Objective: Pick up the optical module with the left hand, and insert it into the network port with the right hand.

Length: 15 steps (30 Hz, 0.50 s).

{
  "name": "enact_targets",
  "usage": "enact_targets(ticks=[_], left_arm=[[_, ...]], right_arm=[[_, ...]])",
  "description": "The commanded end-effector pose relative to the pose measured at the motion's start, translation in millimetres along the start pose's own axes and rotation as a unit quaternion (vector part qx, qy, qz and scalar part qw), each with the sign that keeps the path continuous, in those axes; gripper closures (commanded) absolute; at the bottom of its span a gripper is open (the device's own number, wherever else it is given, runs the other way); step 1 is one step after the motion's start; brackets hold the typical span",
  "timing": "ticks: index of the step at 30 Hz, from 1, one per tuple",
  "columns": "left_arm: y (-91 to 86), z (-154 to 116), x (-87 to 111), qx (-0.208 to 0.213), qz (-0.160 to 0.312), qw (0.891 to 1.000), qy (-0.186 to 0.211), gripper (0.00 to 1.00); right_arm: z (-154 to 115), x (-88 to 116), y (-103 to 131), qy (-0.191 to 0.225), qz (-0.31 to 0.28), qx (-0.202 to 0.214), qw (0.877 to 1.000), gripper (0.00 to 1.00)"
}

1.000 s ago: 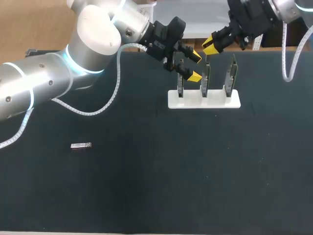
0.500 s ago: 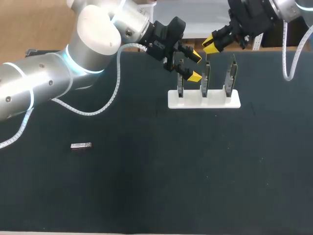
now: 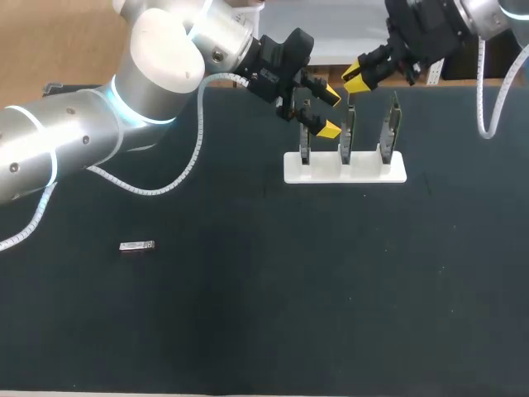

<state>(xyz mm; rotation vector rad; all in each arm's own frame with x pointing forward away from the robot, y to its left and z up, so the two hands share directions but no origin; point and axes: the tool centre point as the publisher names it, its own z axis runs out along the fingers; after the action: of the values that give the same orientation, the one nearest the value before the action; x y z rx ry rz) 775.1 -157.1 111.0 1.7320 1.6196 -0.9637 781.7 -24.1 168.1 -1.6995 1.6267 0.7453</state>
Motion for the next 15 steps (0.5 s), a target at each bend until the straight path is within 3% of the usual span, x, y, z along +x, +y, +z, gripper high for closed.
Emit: enact_targets(ticks=[1,15], left_arm=[[1.7,0.2,-0.6,0.002,0.000,1.000,0.002,0.00],[1.7,0.2,-0.6,0.002,0.000,1.000,0.002,0.00]], right_arm=[[1.5,1.4,0.6,0.003,0.000,-0.001,1.000,1.00],[-3.4,-2.3,-1.3,-0.001,-0.005,0.006,1.000,1.00]])
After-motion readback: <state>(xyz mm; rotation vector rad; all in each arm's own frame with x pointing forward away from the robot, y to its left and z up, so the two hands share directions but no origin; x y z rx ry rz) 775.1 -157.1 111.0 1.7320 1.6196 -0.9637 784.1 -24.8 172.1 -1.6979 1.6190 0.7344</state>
